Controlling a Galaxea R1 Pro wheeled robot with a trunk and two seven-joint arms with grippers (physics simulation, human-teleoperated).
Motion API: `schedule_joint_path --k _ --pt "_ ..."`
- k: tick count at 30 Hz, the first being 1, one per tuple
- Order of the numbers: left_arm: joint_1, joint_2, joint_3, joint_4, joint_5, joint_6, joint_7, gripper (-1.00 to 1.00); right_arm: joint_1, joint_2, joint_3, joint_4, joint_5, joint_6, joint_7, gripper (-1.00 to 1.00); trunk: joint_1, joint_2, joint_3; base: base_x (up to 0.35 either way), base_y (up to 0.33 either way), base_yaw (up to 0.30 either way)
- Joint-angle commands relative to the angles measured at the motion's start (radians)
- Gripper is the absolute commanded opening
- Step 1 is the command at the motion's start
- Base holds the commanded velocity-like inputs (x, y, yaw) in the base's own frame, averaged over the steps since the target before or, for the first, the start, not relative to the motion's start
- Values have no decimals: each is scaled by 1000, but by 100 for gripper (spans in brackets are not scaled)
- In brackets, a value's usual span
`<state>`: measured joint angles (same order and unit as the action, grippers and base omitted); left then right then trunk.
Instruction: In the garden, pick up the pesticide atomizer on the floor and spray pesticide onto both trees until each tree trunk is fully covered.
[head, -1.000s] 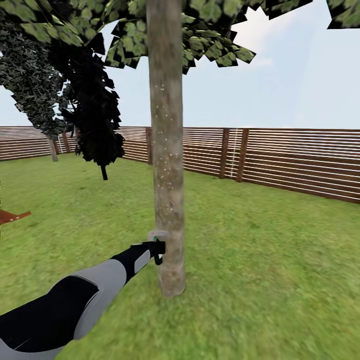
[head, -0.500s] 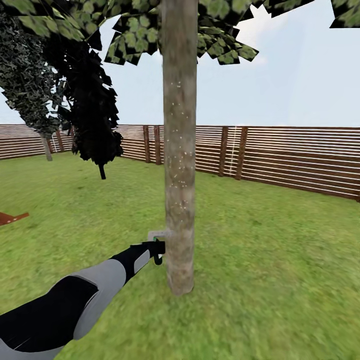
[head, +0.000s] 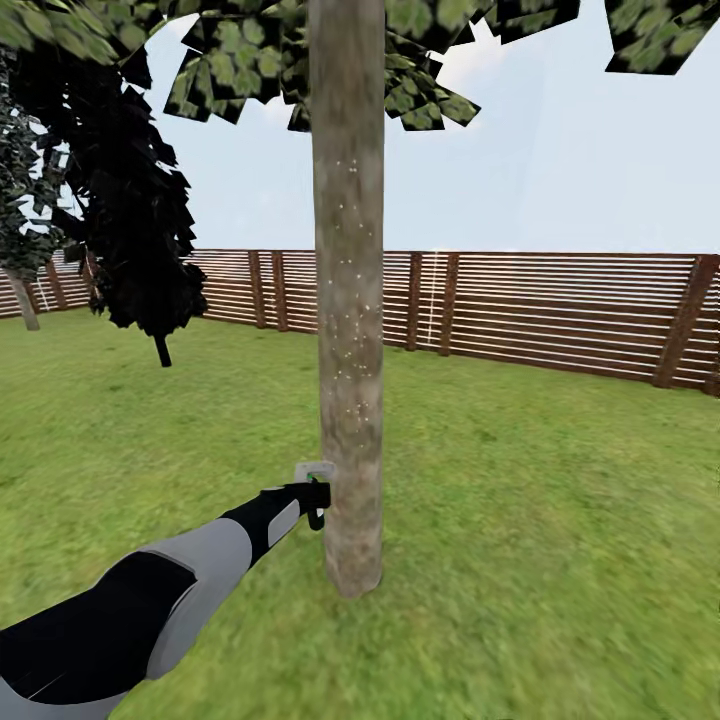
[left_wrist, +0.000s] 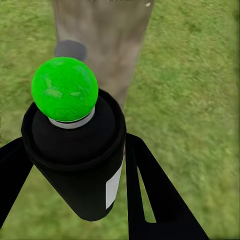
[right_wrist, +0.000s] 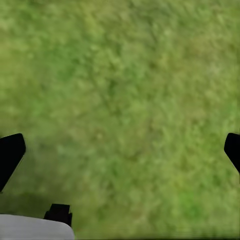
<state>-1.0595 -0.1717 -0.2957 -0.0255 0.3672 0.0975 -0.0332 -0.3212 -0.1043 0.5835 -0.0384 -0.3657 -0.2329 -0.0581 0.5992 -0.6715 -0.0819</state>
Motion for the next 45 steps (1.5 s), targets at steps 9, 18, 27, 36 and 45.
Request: schedule_joint_path --k 9,18,27,36,45 --pt "-1 0 -10 -1 9 5 -2 -100 -1 0 9 0 -7 -2 -3 100 0 -1 -3 6 350 -96" --pt "-1 0 -10 -1 9 5 -2 -100 -1 0 9 0 -7 -1 -2 100 0 -1 -10 0 350 -263" --pt "-1 0 -10 -1 9 5 -2 -100 -1 0 9 0 -7 -2 -2 100 0 -1 -19 0 350 -145" --pt "-1 1 -10 -1 9 5 -2 -100 -1 1 9 0 -7 -2 -2 100 0 -1 -21 0 350 -122" --pt "-1 0 -10 -1 9 5 -1 -100 -1 2 9 0 -7 -1 -2 100 0 -1 -31 68 332 -226"
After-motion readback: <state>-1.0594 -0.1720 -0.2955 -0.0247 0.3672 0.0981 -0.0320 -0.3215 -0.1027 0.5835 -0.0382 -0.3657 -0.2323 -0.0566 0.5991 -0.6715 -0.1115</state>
